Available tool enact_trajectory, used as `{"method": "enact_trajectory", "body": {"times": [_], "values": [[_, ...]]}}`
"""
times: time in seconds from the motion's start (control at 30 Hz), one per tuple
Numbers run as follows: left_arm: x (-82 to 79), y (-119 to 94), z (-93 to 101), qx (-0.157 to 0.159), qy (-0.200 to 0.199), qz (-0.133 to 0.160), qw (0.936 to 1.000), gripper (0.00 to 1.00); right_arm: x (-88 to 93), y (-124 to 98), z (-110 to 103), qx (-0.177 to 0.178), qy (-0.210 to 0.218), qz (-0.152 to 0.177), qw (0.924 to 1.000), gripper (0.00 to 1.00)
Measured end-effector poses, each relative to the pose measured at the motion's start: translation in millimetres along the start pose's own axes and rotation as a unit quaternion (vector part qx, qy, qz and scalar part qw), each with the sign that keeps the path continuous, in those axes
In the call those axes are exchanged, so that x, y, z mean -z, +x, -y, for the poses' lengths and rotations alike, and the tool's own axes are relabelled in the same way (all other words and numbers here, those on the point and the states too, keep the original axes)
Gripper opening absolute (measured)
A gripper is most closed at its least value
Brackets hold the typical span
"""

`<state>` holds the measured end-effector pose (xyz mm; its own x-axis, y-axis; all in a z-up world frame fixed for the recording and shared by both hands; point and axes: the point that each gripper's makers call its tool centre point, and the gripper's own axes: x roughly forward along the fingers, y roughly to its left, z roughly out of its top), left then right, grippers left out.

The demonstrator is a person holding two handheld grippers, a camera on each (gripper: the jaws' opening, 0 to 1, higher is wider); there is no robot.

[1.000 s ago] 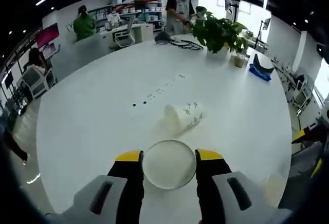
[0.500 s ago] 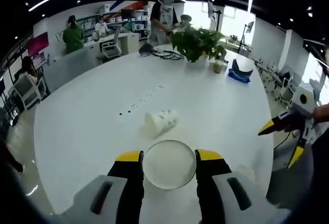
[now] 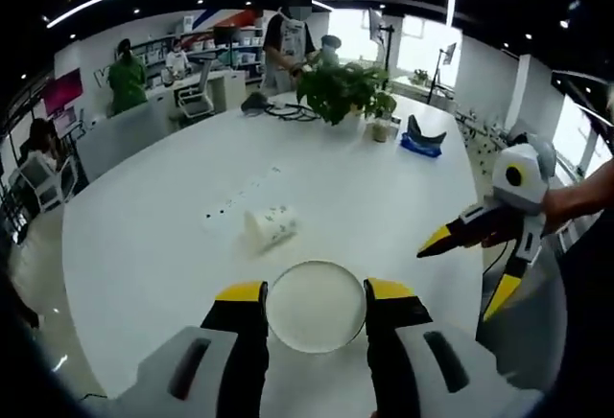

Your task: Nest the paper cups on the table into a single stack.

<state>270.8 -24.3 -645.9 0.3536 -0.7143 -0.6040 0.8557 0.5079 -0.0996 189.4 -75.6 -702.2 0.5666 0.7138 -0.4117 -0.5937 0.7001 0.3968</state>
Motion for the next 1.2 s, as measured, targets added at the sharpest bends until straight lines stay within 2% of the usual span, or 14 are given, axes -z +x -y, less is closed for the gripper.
{"method": "enact_trajectory", "body": {"times": [0.3,0.43,0.67,0.83,1.0,1.2], "values": [[-0.3,-16.6,19.8,0.009,-0.009,0.013,0.9998,0.37,-3.5,11.3,-16.8,-0.034,-0.001,0.003,0.9994,0.66],[-2.8,-21.5,26.2,0.018,-0.028,0.028,0.9991,0.37,-7.4,17.7,-20.4,-0.047,0.002,0.013,0.9988,0.58],[-5.6,-28.5,35.7,0.025,-0.028,0.031,0.9988,0.37,-24.1,22.1,-33.2,-0.074,0.022,0.046,0.9959,0.48],[-8.1,-33.8,38.3,0.03,-0.035,0.037,0.9982,0.37,-25.6,23.6,-37.1,-0.085,0.025,0.051,0.9947,0.4],[-11.7,-36.0,38.3,0.041,-0.057,0.052,0.9962,0.37,-31.4,21.9,-40.1,-0.095,0.03,0.068,0.9927,0.38],[-8.6,-38.7,33.2,0.043,-0.059,0.05,0.9961,0.37,-40.6,16.0,-48.1,-0.113,0.026,0.087,0.9894,0.29]]}}
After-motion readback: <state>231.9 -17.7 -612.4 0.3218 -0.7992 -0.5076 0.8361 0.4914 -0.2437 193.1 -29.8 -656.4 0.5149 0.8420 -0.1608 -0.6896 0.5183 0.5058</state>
